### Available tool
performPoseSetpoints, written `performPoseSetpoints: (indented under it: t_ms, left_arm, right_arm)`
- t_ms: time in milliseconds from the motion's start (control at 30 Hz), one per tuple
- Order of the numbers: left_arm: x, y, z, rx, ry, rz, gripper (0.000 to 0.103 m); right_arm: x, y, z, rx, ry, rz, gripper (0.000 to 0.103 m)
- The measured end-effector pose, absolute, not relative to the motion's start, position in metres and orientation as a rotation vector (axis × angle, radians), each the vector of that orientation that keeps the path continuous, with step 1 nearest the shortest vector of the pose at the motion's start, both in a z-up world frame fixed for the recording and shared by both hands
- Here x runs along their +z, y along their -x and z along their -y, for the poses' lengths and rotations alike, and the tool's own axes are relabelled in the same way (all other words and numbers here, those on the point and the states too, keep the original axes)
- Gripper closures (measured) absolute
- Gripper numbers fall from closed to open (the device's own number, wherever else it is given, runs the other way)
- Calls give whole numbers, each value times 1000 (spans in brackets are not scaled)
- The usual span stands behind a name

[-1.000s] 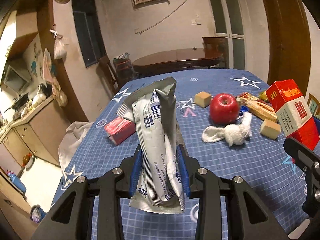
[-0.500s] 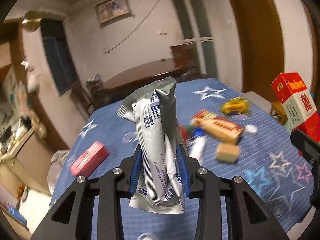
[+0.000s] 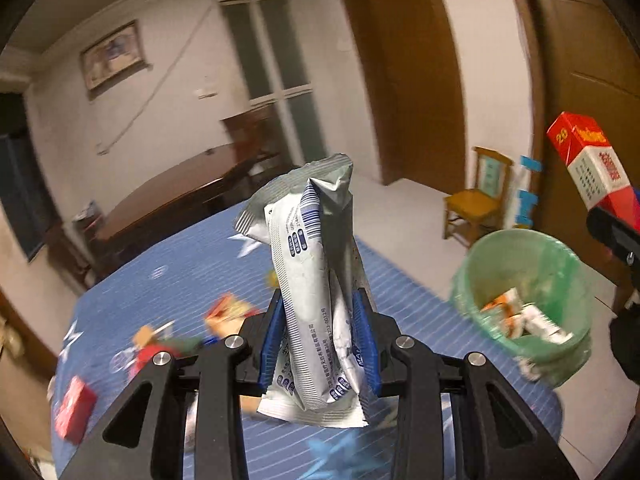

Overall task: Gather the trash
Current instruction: 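Carry the foil pouch and red pack over the green bin, then open both grippers to drop the pouch and red pack into the bin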

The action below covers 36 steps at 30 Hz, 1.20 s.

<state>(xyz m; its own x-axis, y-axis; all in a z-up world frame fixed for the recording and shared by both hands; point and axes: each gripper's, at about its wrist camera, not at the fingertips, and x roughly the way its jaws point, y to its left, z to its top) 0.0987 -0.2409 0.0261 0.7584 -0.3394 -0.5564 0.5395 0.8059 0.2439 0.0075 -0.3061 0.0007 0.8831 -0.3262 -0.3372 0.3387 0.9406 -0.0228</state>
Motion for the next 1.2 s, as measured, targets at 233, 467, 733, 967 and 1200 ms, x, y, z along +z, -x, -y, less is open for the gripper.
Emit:
performPoseSetpoints:
  t_ms: [233, 467, 733, 967, 1200]
  left_arm:
    - [4, -106, 338, -620, -469, -539, 67]
    - [-21, -104, 402, -735, -515, -588, 67]
    - [-48, -96, 445, -817, -546, -633, 67]
    - [-57, -100, 452, -867, -554, -674, 67]
    - [-78, -115, 455, -963, -536, -776, 67]
  right_arm:
    - [-5, 7, 361, -468, -42, -382, 44]
    - [-19, 5, 399, -496, -85, -459, 44]
    - [-35, 4, 412, -498, -113, -530, 44]
    - [-43, -6, 426, -479, -145, -586, 44]
    - [-58, -20, 435, -472, -168, -657, 44]
